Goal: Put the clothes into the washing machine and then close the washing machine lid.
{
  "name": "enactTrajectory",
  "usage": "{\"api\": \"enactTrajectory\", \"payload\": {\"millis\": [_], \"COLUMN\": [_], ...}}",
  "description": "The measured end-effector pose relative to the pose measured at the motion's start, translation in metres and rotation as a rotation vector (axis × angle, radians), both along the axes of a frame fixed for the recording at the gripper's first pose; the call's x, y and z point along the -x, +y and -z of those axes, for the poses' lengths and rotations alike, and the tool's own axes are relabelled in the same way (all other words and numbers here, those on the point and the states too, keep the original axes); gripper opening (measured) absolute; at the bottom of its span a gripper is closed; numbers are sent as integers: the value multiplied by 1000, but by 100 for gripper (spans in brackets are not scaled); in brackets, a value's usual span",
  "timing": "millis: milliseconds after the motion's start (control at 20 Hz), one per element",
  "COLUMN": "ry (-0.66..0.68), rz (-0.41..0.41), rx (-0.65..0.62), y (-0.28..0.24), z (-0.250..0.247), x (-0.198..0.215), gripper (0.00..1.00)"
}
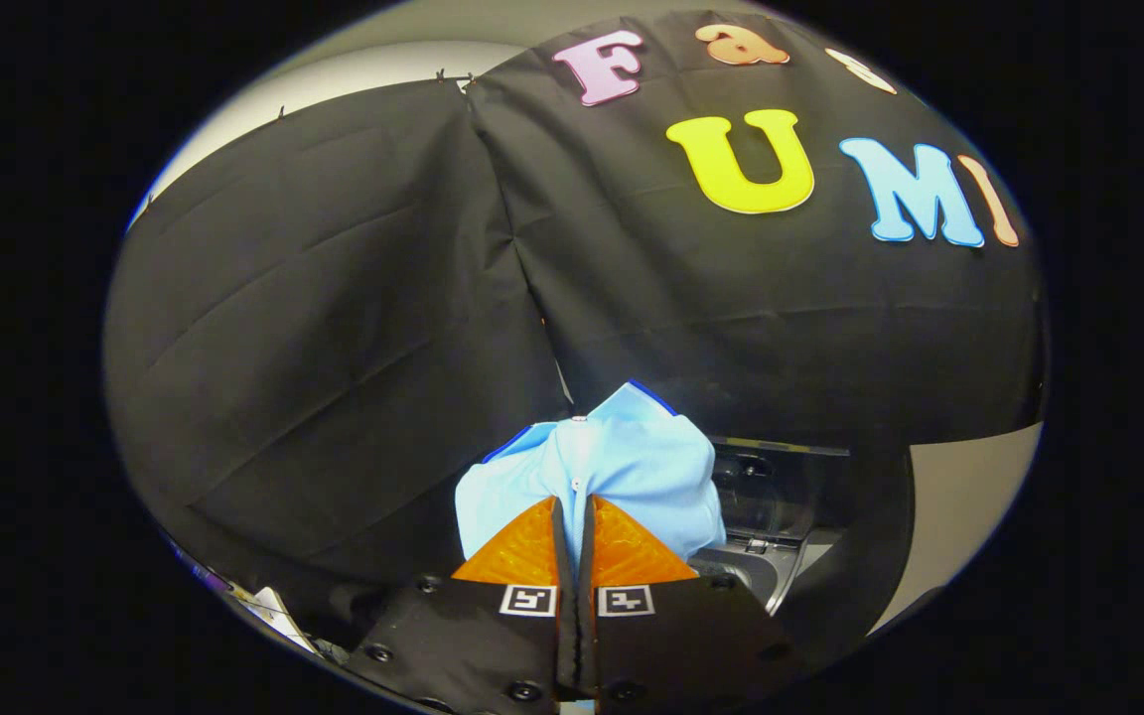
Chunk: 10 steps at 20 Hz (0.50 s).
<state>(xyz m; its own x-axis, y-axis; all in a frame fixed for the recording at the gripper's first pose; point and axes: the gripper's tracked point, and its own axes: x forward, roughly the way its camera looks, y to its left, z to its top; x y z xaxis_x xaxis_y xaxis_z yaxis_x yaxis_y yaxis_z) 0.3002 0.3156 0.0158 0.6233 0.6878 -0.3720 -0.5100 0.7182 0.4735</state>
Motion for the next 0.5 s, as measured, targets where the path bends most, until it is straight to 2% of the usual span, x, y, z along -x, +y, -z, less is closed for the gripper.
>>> {"api": "enactTrajectory", "payload": {"millis": [500], "ry": [85], "rz": [20], "rx": [136], "y": [42], "z": [115], "x": [-9], "gripper": [1]}}
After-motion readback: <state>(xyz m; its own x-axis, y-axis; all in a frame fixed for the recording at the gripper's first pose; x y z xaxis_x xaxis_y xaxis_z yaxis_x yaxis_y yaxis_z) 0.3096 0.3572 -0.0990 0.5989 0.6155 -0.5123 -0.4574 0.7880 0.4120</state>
